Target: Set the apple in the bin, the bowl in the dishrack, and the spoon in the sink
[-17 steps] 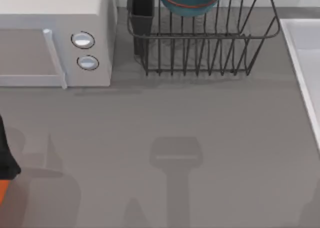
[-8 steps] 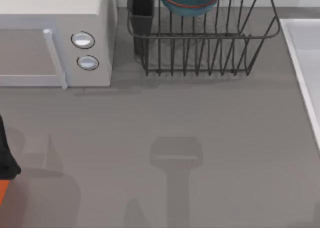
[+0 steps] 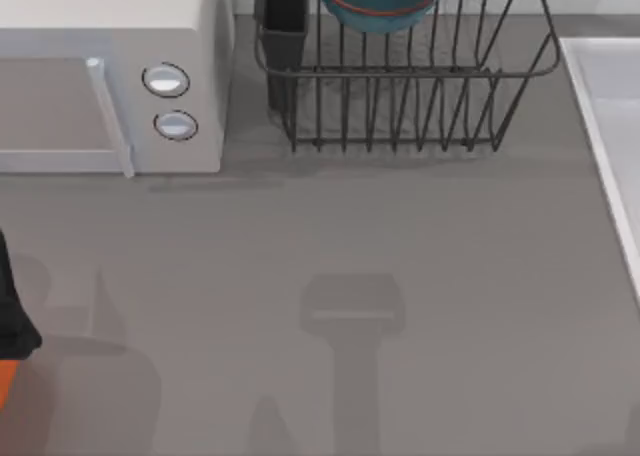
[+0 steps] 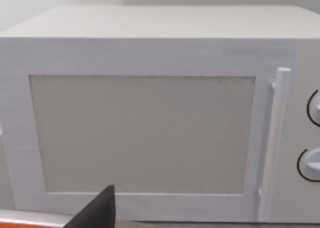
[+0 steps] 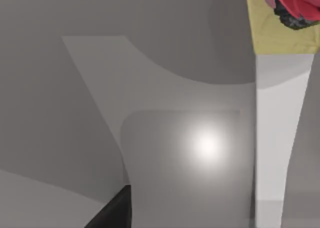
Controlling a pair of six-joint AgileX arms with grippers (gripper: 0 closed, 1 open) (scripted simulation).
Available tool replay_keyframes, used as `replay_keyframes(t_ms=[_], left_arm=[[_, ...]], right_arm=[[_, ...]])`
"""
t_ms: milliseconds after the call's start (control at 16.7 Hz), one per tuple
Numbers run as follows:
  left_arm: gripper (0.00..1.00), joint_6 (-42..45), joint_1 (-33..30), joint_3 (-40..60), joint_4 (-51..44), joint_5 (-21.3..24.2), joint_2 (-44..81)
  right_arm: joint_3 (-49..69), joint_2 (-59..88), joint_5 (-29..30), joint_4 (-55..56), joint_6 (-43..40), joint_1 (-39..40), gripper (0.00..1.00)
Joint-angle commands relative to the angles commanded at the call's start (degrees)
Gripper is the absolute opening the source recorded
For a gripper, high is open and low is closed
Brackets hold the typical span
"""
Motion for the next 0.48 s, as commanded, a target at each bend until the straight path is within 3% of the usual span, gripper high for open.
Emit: replay_keyframes(t_ms=[360,480], left_arm=[[1.0,0.0,0.0,0.0,0.0,0.0,0.0],[1.0,0.0,0.0,0.0,0.0,0.0,0.0]], right_arm=[[0.0,0.0,0.0,0.0,0.0,0.0,0.02],[0.0,0.0,0.0,0.0,0.0,0.0,0.0]])
